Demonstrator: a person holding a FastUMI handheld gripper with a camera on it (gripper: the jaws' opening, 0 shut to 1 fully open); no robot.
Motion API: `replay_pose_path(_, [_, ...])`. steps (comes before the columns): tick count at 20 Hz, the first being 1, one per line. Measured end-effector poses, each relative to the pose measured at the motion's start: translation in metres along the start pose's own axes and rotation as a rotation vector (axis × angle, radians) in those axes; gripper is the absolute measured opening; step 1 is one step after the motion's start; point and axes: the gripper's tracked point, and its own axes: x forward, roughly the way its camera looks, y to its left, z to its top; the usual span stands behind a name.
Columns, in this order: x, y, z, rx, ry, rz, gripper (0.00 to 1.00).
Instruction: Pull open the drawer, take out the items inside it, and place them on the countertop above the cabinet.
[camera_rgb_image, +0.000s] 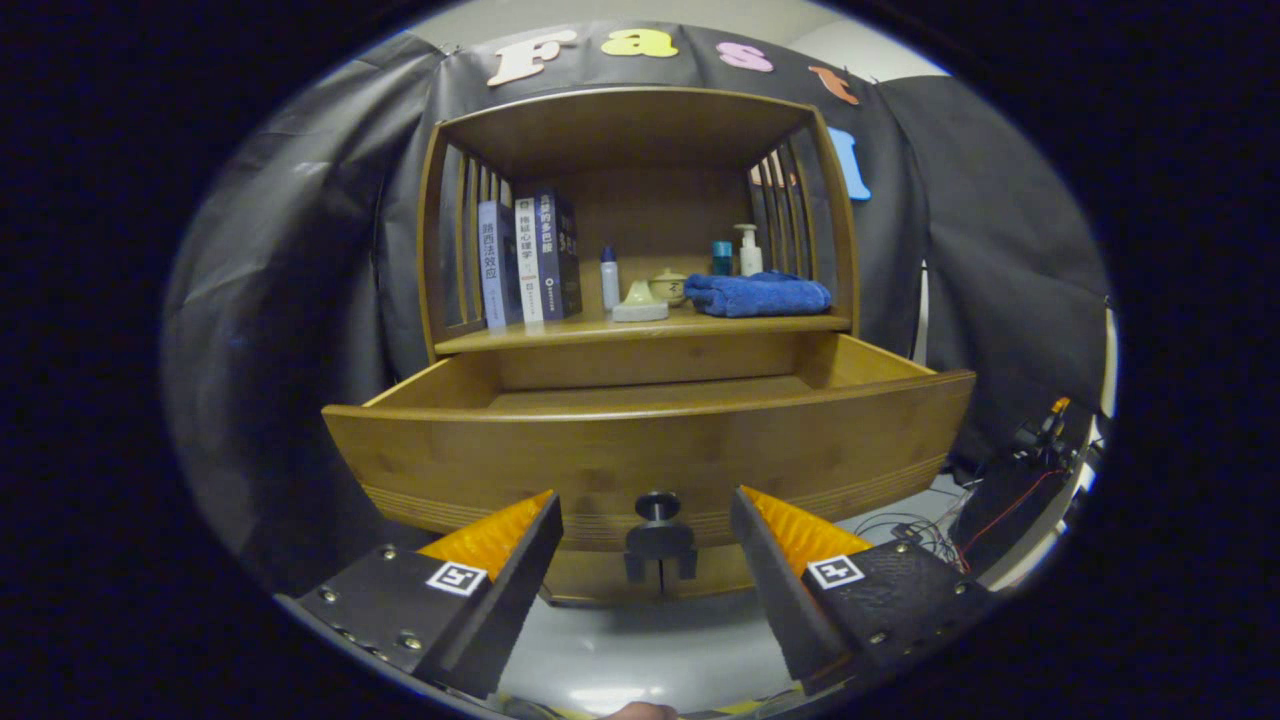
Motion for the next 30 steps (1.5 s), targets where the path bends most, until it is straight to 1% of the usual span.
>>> replay_pose_path(2, [0.013, 0.0, -0.007, -0.023, 0.014, 0.0, 1.0])
replay_pose_path(4, [0.025, 0.011, -0.007, -0.032, 0.02, 0.026, 1.0])
replay_pose_path(6, [0.029, 0.001, -0.007, -0.093, 0.028, -0.031, 1.0])
replay_pose_path(8, [0.031, 0.003, -0.006, -0.117, 0.025, -0.039, 0.98])
replay_pose_path(12, [0.04, -0.002, -0.003, -0.115, 0.037, -0.023, 0.98])
replay_pose_path(16, [0.046, -0.001, -0.001, -0.105, 0.033, -0.021, 0.98])
replay_pose_path(20, [0.058, 0.004, 0.002, -0.124, 0.048, -0.028, 0.97])
replay_pose_path(23, [0.075, 0.009, 0.013, -0.108, 0.02, -0.024, 0.98])
replay_pose_path(24, [0.082, 0.011, 0.012, -0.105, 0.041, -0.028, 0.98])
replay_pose_path(25, [0.09, 0.013, 0.013, -0.105, 0.026, -0.032, 0.98])
replay_pose_path(30, [0.12, 0.018, 0.018, -0.106, 0.043, -0.03, 1.0])
